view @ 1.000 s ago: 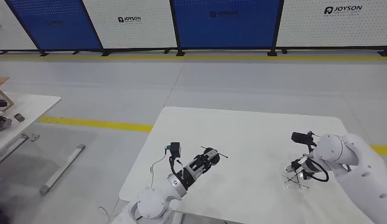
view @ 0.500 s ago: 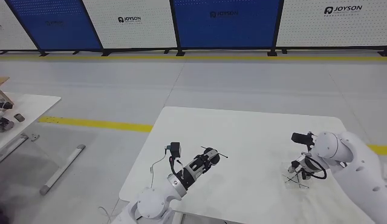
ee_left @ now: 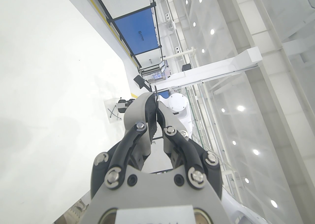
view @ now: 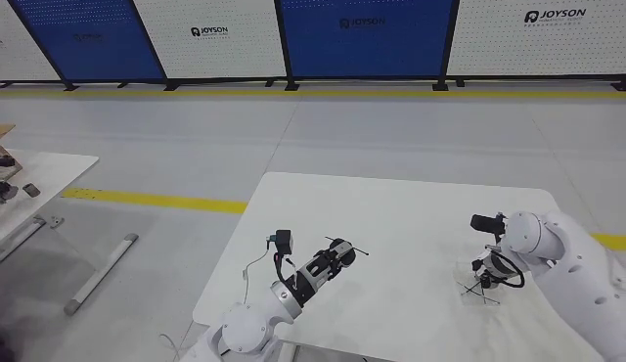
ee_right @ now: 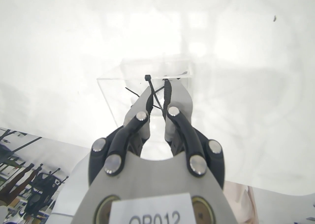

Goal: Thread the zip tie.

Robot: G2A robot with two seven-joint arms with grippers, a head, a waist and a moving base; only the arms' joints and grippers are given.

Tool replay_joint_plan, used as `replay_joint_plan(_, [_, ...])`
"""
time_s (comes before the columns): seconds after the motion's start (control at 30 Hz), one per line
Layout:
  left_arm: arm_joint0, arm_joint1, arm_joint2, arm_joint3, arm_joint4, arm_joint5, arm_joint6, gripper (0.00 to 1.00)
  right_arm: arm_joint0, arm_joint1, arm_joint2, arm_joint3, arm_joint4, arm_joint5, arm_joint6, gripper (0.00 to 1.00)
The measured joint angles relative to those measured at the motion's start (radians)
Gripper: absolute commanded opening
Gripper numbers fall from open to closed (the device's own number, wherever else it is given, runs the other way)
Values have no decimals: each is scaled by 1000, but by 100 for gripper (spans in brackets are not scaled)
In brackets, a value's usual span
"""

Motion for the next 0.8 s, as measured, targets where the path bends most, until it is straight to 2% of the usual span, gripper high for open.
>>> replay_joint_plan(0.27, [0, 0, 0, 0, 0, 0, 0, 0, -3, 0, 14, -17, -16, 0, 0, 0])
replay_joint_plan(0.47, [0, 0, 0, 0, 0, 0, 0, 0, -30, 17, 73, -79, -22, 0, -5, 0])
replay_joint_plan(0.6, [0, 0, 0, 0, 0, 0, 0, 0, -95, 48, 175, -184, -11, 0, -36, 0])
replay_joint_plan(0.7, [0, 0, 0, 0, 0, 0, 0, 0, -171, 77, 270, -290, -2, 0, -57, 0])
replay_joint_plan(0.8, [0, 0, 0, 0, 0, 0, 0, 0, -271, 107, 374, -418, 19, -11, -60, 0])
